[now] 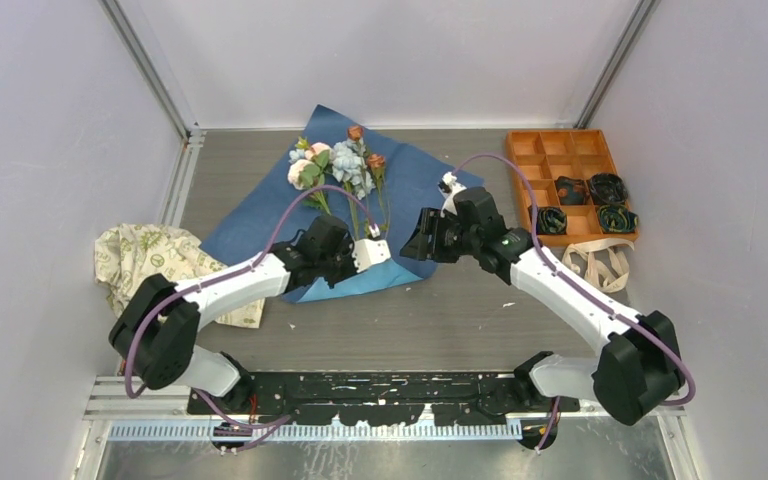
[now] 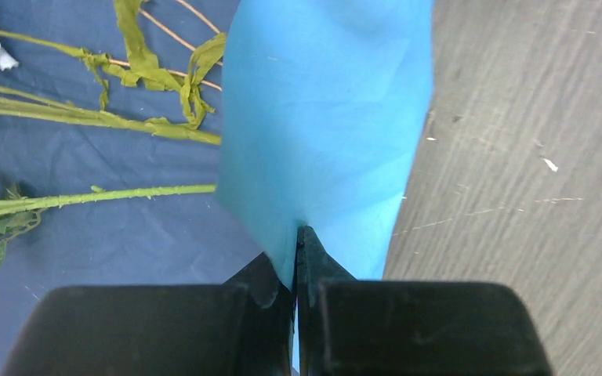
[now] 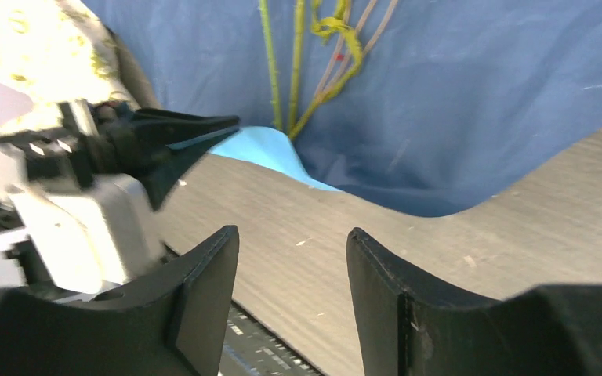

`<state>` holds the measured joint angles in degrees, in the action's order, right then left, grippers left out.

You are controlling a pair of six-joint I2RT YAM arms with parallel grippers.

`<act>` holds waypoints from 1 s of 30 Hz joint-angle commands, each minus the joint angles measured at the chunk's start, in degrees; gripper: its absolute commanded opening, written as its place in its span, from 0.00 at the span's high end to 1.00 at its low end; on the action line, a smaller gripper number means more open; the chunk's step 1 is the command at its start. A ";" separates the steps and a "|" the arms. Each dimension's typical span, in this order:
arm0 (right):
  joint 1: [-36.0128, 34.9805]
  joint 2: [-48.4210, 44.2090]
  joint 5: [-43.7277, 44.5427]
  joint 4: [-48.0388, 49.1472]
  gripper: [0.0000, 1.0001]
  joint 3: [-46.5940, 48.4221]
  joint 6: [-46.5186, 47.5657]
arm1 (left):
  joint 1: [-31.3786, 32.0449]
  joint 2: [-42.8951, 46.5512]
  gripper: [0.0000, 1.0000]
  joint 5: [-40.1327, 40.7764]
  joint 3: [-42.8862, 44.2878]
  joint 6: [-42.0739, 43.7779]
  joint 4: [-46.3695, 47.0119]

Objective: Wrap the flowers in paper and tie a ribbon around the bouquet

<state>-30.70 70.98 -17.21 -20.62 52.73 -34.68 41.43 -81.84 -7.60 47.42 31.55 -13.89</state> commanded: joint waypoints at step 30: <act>2.00 26.93 -23.42 29.28 0.84 -6.35 23.05 | -8.41 -7.66 0.99 -2.46 7.26 -3.76 -2.82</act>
<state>-28.53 98.35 -38.15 7.99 44.47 -8.71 34.17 -90.08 -10.00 52.60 29.26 -16.58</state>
